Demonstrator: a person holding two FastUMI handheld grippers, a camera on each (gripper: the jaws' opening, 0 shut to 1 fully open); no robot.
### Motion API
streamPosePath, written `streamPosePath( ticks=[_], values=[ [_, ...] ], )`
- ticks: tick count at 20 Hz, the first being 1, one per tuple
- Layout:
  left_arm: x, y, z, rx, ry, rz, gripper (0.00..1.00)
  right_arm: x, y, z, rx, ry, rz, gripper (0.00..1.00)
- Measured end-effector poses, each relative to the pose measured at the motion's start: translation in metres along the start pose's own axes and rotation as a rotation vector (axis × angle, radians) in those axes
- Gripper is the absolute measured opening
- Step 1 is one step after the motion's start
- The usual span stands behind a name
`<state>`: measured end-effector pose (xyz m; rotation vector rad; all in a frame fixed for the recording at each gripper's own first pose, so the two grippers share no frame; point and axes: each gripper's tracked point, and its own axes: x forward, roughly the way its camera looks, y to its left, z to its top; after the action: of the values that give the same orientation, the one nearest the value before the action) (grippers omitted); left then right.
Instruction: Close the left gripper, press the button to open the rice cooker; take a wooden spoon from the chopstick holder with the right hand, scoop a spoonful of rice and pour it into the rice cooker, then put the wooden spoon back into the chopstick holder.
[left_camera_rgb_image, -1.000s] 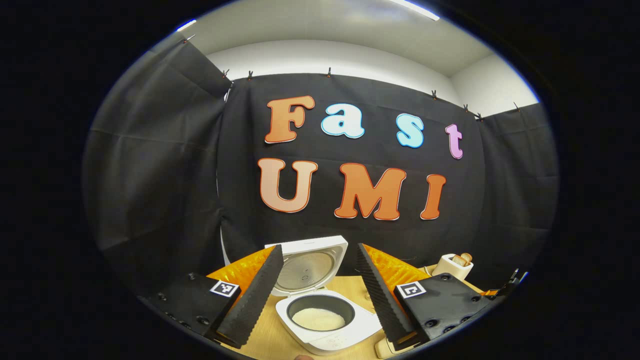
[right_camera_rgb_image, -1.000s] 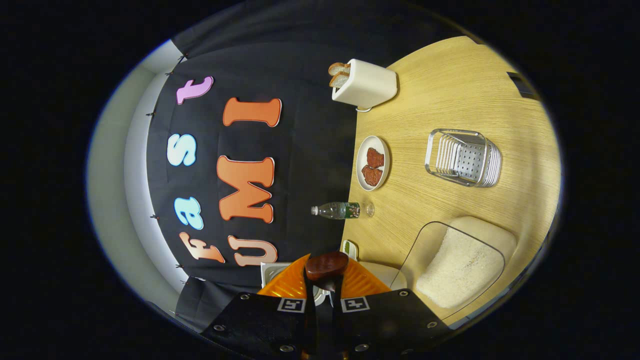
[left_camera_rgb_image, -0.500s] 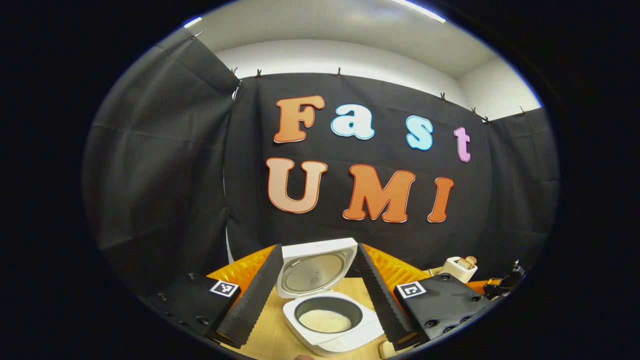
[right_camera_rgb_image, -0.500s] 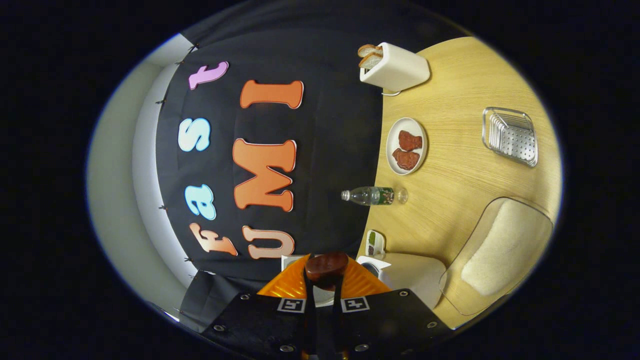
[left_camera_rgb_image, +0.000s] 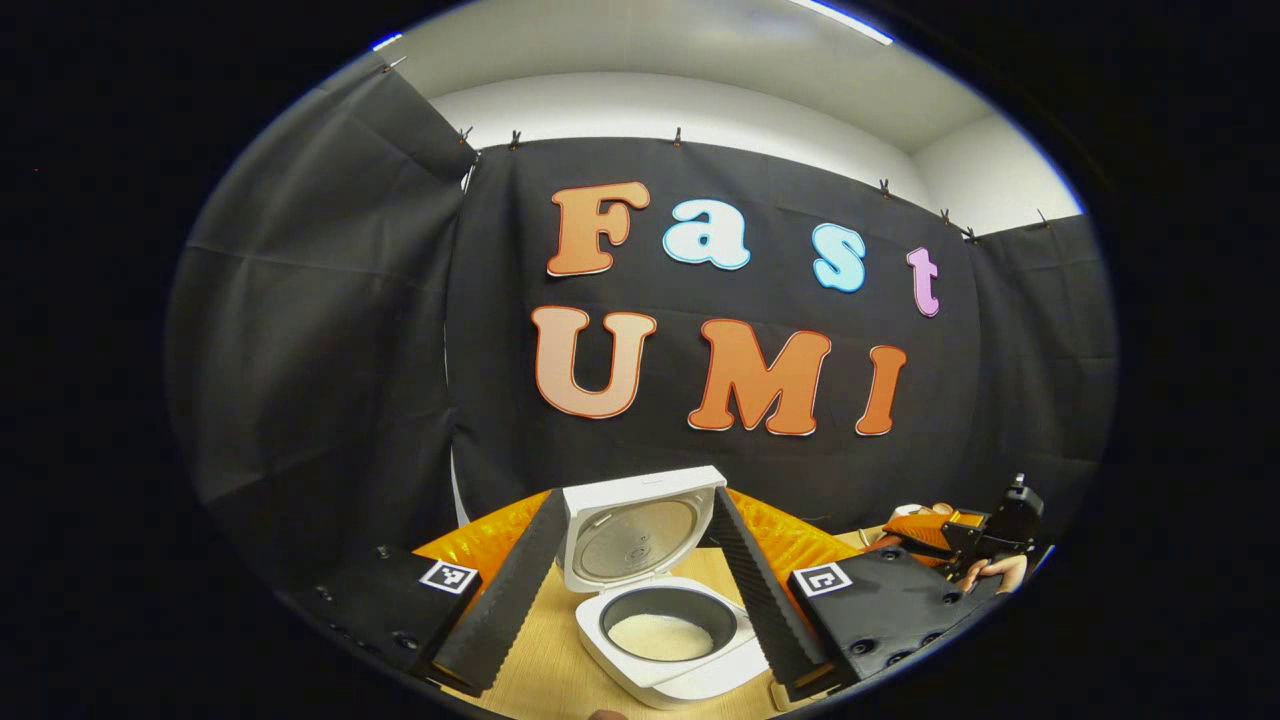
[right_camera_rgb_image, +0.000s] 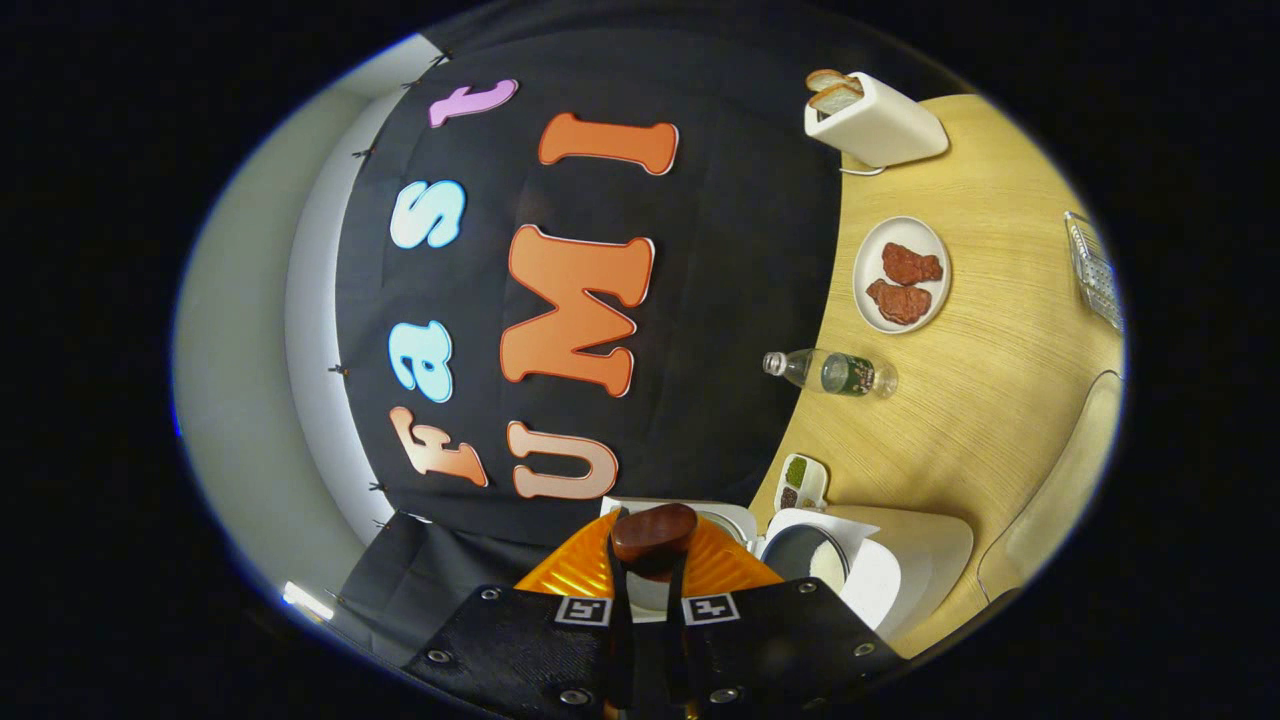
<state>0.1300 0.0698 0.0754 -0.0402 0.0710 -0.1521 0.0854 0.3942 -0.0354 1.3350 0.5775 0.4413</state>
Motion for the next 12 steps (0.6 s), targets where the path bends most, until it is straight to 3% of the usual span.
streamPosePath(
  ticks=[12],
  values=[
    [-0.008,0.013,0.0,0.0,0.005,-0.015,0.99,0.023,0.025,-0.019,-0.215,-0.033,0.002,0.11]
  ],
)
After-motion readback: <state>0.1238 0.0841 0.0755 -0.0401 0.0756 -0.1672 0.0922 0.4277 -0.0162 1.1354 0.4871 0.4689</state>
